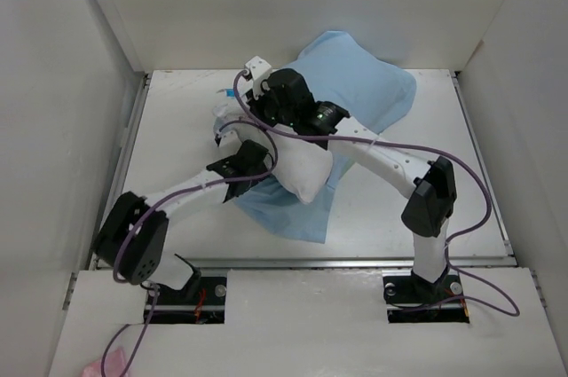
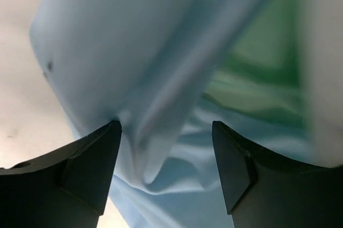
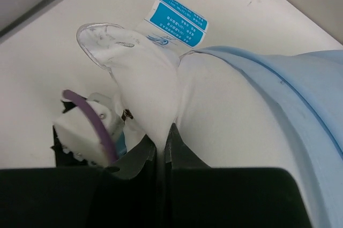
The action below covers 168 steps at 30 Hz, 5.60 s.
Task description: Put the pillow into the pillowcase
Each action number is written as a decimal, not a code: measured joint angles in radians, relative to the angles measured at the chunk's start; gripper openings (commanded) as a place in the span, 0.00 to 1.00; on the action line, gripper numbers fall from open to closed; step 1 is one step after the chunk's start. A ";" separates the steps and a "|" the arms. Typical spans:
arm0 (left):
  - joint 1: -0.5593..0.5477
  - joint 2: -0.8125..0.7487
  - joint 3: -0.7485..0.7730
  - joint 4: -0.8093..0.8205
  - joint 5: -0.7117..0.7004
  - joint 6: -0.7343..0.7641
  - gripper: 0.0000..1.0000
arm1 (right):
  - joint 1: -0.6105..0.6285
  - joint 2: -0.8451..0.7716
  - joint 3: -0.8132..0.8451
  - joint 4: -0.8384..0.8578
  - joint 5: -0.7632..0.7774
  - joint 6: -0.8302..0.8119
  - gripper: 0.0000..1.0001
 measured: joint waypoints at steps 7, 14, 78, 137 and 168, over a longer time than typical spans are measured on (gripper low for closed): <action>-0.016 0.307 0.263 -0.306 -0.203 -0.208 0.05 | -0.038 0.000 0.033 -0.047 -0.062 0.044 0.00; -0.024 0.294 0.326 -0.499 -0.281 -0.341 0.00 | -0.044 0.000 0.026 -0.079 -0.040 0.039 0.00; 0.314 -0.336 0.237 -0.392 -0.145 -0.069 0.00 | 0.064 0.088 -0.106 -0.026 -0.169 -0.476 1.00; -0.143 0.242 0.291 -0.385 -0.212 -0.352 0.70 | -0.166 0.012 0.085 -0.057 -0.362 0.120 0.00; 0.222 -0.234 0.196 -0.262 -0.177 -0.163 0.00 | -0.129 -0.085 -0.198 -0.063 -0.366 -0.109 0.00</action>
